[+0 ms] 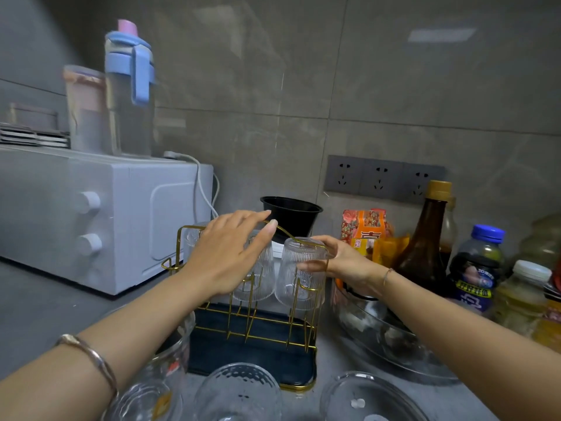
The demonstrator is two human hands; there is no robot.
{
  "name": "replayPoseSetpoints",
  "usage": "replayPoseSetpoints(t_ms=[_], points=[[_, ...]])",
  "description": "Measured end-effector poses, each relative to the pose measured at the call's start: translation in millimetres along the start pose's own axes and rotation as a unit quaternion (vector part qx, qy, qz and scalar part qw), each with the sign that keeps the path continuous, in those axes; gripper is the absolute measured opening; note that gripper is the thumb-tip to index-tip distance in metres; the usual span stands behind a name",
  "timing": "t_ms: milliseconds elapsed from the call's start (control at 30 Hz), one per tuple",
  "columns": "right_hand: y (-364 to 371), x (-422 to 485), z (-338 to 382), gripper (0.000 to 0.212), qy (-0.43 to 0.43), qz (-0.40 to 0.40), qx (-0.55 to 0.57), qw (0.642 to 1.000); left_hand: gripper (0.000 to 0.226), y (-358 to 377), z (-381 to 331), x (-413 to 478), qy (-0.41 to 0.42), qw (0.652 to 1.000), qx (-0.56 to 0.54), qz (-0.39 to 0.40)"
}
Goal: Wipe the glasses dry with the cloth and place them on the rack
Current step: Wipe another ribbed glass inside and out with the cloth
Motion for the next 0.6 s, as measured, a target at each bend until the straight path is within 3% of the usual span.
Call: replayPoseSetpoints(t_ms=[333,600], points=[[1.6,-6.7,10.9,0.085,-0.004,0.023,-0.050,0.998,0.090,-1.7,-2.4,-1.2,-0.008,1.000,0.007,0.010],[-9.0,-14.2,17.0,0.074,0.009,-0.004,0.022,1.000,0.093,-4.4,-4.2,-1.5,-0.017,0.999,0.024,0.036]])
Point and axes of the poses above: each hand's wrist, its own x-axis towards the middle knuckle, its own y-axis out of the palm, z = x × y, the point moved 4 cm from there along x, towards the middle knuckle, and after that the axes turned 5 degrees about -z, right-handed, at the moved point
